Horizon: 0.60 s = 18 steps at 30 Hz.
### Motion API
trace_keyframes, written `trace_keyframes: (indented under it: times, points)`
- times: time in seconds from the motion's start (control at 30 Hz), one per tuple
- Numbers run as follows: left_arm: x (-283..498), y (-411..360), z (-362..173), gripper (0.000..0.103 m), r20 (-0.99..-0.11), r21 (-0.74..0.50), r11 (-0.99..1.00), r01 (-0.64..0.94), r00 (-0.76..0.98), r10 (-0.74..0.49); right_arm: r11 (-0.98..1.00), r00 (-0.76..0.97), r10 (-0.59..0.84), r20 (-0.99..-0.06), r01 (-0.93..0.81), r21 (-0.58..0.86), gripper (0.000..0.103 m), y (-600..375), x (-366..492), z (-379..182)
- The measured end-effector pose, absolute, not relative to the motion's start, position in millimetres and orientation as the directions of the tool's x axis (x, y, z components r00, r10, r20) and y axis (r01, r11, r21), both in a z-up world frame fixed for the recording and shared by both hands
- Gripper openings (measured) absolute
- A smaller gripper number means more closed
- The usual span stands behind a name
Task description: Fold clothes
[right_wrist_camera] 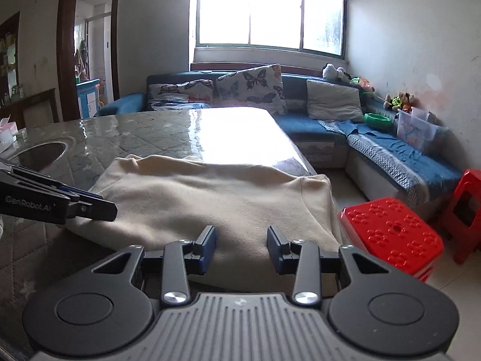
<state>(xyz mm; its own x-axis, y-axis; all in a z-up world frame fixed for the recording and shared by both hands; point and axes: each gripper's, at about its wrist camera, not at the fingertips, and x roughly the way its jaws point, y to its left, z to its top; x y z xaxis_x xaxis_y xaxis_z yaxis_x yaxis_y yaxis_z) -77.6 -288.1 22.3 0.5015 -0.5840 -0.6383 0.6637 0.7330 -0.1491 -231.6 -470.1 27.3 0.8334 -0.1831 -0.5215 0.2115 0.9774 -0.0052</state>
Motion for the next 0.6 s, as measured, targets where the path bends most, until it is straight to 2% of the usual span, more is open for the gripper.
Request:
trace_keyframes:
  times: [0.13, 0.17, 0.2, 0.27, 0.3, 0.37, 0.5, 0.6]
  points:
    - [-80, -280, 25, 0.037, -0.628, -0.156, 0.742, 0.652, 0.514, -0.584, 0.973, 0.834, -0.201, -0.515, 0.231, -0.005, 0.039, -470, -235, 26]
    - [-81, -278, 24, 0.037, -0.628, -0.155, 0.746, 0.648, 0.518, -0.581, 0.972, 0.827, -0.201, -0.525, 0.236, 0.0, 0.041, -472, -235, 24]
    - [-82, -277, 24, 0.041, -0.63, -0.152, 0.75, 0.643, 0.522, -0.575, 0.97, 0.82, -0.201, -0.536, 0.241, 0.005, 0.046, -473, -234, 21]
    - [-84, -274, 26, 0.049, -0.635, -0.149, 0.758, 0.635, 0.527, -0.566, 0.971, 0.824, -0.206, -0.529, 0.24, -0.003, 0.048, -471, -236, 20]
    - [-85, -272, 27, 0.054, -0.637, -0.146, 0.762, 0.63, 0.529, -0.56, 0.971, 0.827, -0.205, -0.523, 0.24, -0.002, 0.052, -469, -238, 21]
    - [-87, -268, 28, 0.057, -0.641, -0.143, 0.77, 0.621, 0.535, -0.551, 0.972, 0.834, -0.197, -0.515, 0.233, 0.005, 0.061, -466, -241, 25]
    - [-91, -258, 29, 0.069, -0.647, -0.141, 0.787, 0.6, 0.546, -0.532, 0.974, 0.837, -0.196, -0.51, 0.225, -0.006, 0.081, -458, -245, 28]
    - [-97, -250, 29, 0.077, -0.644, -0.135, 0.793, 0.594, 0.555, -0.526, 0.975, 0.839, -0.19, -0.509, 0.222, 0.001, 0.086, -452, -249, 29]
